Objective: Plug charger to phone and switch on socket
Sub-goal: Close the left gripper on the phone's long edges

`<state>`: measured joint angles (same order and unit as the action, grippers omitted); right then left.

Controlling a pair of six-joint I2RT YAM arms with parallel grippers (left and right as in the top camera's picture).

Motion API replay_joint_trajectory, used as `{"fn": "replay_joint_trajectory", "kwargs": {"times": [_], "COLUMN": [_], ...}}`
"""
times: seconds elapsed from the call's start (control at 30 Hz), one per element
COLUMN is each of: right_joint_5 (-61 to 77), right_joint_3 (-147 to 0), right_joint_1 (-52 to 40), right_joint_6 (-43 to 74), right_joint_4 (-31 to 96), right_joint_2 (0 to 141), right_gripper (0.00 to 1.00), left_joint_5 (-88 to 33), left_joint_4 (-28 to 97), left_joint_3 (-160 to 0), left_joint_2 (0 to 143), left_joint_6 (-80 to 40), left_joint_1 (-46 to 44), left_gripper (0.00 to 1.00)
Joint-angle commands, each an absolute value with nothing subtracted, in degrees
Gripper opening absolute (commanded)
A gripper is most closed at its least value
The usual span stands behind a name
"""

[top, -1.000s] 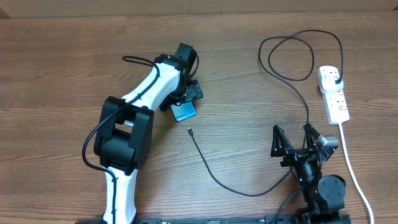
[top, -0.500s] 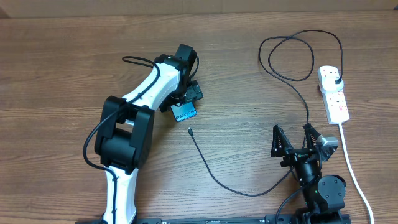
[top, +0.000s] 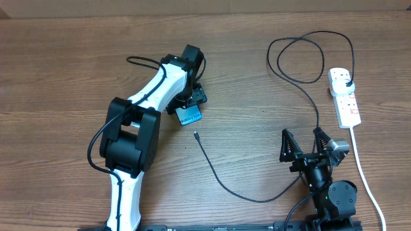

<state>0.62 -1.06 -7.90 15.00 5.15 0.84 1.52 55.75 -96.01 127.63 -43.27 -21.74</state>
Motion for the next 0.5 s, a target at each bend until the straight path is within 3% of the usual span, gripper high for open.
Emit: {"fn": "replay_joint_trajectory", "kwargs": {"times": [0.0, 0.47], "right_joint_5": [0.10, 0.10], "right_joint_3": [-0.45, -0.45], "right_joint_1": [-7.68, -7.68], "right_joint_6": [14.92, 14.92], "right_joint_4": [4.73, 4.73], "right_joint_2": [0.16, 0.16], "right_gripper": [1.00, 1.00], "left_joint_5": [-0.01, -0.03], "left_joint_4": [55.20, 55.22], "left_joint_3": [-95.39, -95.42], "left_joint_2": [131.81, 131.79], "left_joint_6": [-43.75, -43.72], "left_joint_1": [-21.78, -21.78], "left_gripper": [0.82, 0.73]}}
